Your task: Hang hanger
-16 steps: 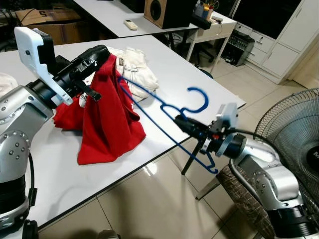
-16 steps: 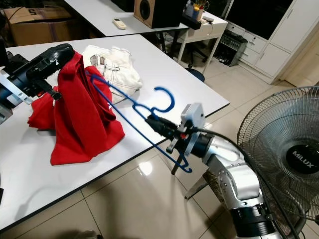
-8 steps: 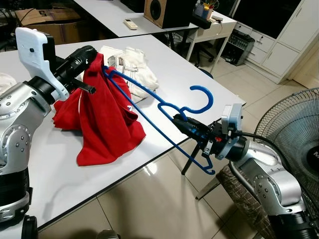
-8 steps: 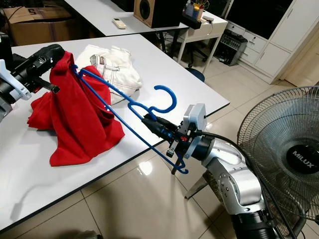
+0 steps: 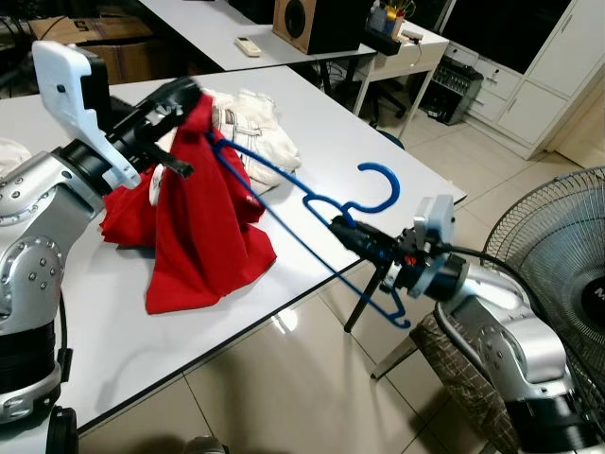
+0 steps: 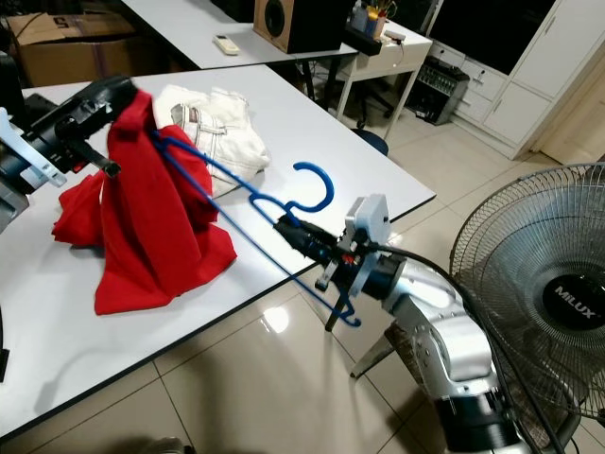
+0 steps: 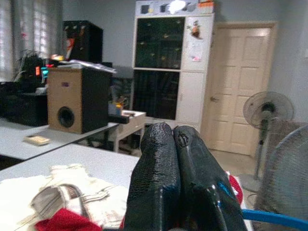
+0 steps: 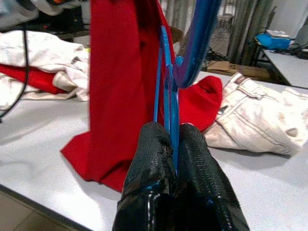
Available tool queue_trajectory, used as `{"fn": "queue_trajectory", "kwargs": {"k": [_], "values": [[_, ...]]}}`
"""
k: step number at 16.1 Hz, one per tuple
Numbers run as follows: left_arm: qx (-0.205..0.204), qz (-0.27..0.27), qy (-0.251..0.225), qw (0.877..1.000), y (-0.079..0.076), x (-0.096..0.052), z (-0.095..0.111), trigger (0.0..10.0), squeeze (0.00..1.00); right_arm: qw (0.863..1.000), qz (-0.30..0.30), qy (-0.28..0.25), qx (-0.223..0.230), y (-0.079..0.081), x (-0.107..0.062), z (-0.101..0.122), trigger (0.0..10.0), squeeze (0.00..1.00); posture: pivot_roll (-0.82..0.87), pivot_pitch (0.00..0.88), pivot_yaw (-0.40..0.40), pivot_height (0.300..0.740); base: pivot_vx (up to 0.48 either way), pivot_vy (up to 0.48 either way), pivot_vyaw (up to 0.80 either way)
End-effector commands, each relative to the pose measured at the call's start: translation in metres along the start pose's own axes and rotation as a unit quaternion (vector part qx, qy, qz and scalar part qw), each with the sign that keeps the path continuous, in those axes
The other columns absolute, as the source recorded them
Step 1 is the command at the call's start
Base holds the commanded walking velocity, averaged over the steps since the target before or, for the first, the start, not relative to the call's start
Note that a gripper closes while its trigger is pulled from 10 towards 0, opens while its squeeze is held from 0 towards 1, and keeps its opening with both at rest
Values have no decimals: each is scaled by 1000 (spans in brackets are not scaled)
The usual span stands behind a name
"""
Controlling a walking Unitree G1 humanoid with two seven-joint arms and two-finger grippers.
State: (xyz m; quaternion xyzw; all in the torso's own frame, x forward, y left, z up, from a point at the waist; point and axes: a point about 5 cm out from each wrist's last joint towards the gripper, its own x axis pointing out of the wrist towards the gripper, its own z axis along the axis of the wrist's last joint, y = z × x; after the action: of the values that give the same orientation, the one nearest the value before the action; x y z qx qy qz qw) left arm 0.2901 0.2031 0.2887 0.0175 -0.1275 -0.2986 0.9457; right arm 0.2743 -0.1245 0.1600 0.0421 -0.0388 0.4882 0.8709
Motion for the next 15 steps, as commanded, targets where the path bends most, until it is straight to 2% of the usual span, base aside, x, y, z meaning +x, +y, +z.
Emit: {"fn": "queue_trajectory", "kwargs": {"k": [1,5,7,10,13,15], "values": [[4,-21,2,1000,-6,3,2,0,0,1000,-15,-5,-11,-6,-2,4,10000,0,11,0,-142,740,0,0,0],[1,-30,4,1000,-7,3,1,0,0,1000,-12,-4,-11,-5,-2,4,10000,0,9,0,-142,740,0,0,0],[5,-18,8,1000,-5,2,0,0,0,1000,-9,-5,-12,-4,-3,5,10000,0,9,0,-142,740,0,0,0],[-15,-65,-11,998,-17,2,8,0,0,998,-17,59,-9,-10,-1,-13,10000,0,14,0,-147,740,0,0,0],[-20,-130,8,991,-33,0,4,0,0,995,-35,91,-9,-17,6,-20,10000,0,17,0,-147,740,0,0,0],[-20,-151,13,988,-38,-3,5,0,0,990,-56,126,-1,-23,11,-29,10000,0,17,0,-145,740,0,0,0]]}}
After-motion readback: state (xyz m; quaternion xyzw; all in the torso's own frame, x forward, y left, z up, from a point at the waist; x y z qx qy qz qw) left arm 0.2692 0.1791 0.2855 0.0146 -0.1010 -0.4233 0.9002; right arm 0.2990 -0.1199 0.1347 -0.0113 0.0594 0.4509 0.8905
